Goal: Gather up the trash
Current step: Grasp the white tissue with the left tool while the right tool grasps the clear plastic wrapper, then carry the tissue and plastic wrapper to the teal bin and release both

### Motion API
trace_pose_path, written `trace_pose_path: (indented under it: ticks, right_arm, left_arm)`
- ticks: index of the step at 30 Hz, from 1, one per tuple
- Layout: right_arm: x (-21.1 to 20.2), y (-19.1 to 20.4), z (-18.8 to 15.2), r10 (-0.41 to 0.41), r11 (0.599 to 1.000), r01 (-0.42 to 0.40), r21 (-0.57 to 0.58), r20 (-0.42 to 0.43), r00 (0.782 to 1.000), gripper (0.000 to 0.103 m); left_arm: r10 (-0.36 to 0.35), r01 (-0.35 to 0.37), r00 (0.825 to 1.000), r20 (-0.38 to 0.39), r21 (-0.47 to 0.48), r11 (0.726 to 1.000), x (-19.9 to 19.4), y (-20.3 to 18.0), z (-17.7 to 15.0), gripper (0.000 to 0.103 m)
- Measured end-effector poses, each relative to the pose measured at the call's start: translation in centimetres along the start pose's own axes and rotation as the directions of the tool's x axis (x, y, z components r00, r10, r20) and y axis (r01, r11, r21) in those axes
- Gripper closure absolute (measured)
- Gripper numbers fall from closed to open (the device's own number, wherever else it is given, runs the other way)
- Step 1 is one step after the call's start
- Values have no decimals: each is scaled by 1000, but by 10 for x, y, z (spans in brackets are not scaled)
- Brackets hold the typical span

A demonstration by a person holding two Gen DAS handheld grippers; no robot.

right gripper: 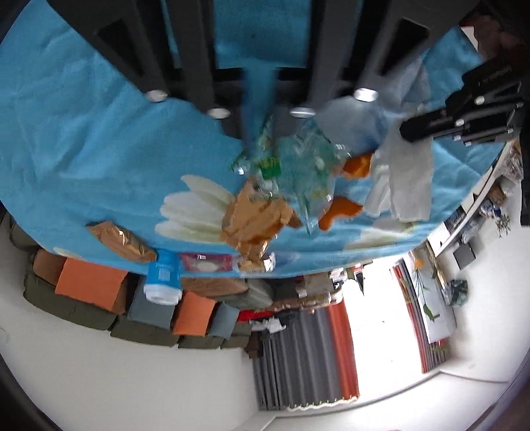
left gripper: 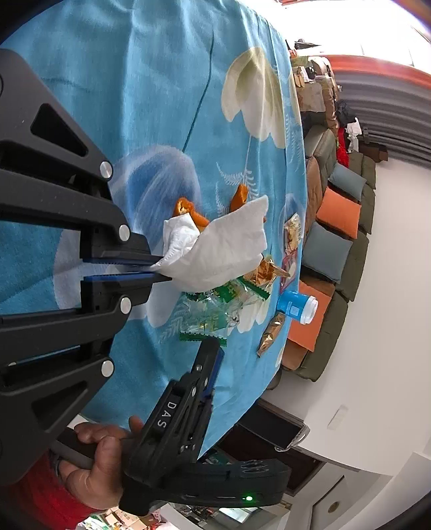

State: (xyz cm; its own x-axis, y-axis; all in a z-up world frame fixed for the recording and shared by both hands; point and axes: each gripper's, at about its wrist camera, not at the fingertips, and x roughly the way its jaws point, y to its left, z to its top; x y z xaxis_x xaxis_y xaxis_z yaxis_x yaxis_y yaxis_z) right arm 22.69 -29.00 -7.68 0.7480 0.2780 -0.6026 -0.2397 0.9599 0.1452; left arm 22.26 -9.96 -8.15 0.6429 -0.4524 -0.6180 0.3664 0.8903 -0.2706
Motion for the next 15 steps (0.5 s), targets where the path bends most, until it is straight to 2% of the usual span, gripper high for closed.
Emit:
trace_pose_path:
  ticks: [4,7,8,9,15]
  right_arm:
    - [11,3,5,-4,1000,4,-13,-26,1000,78]
    - [20,4,6,-5,1000,4,-22,-55,998,91]
    - [22,4,6,-4,1000,2,-21,-65,998,99]
    - [23,3,6,-7,1000,5,-20,-69,998,101]
    - [-7,1,10,-25,1000,25,9,13,1000,103]
  left_arm:
    - [4,-4,1000,20,10,1000,-10,-2,-1,99]
    - [10,-11,999,40,20,1000,-17,-3,0,99]
    - [11,-13,999,49,24,1000,-20,-4,0,99]
    - [14,-16,998,58,27,1000,-24,-4,0,99]
    - [40,-43,995,95,29,999,-40,-1,2,99]
